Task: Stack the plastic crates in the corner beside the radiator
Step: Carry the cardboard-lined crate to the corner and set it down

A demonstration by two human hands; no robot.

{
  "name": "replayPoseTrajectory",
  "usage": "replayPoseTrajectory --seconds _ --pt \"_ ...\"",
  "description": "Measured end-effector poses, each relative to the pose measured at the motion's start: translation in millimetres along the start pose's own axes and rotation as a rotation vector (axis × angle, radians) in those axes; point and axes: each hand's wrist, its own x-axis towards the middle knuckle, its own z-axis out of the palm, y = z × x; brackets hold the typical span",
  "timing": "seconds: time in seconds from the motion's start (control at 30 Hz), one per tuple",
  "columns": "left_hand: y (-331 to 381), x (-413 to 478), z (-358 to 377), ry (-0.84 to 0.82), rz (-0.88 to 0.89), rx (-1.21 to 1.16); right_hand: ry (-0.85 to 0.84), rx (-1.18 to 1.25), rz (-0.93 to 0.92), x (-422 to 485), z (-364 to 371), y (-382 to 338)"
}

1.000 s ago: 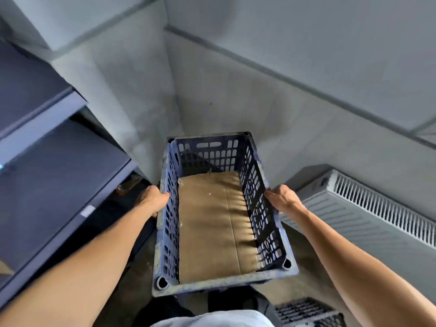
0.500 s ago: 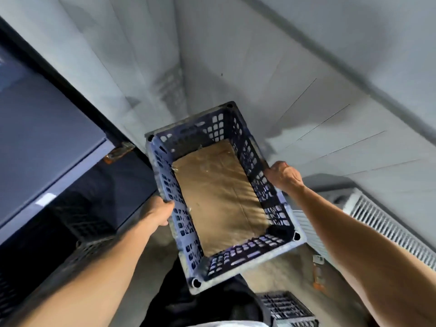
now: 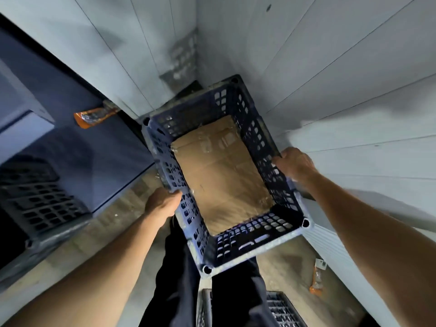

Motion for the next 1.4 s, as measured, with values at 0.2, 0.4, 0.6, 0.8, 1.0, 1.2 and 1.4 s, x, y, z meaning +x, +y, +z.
replayPoseTrajectory --seconds 0.2,0.4,0.6,0.8,1.0,1.2,1.4 --pt "-12 60 49 0.063 -0.076 -0.013 -0.024 -0.021 -0.052 73 42 10" --pt "-7 96 89 0.141 -0.140 0.030 -0.036 0.006 -0.068 141 76 9" --pt "0 132 122 0.085 -0.153 -0.080 -0.061 0.081 -0.060 189 94 0" --pt "1 146 166 -0.061 -0.245 -0.242 -0.102 0.167 -0.097 200 109 5" --pt "3 144 180 -0.075 -0.280 -0.266 -0.125 0.020 -0.163 184 127 24" --pt "26 130 182 -0.070 -0.158 -0.125 -0.160 0.081 -0.203 166 136 25" --pt "44 118 166 -0.041 0.021 0.154 -0.215 0.117 -0.120 140 135 44"
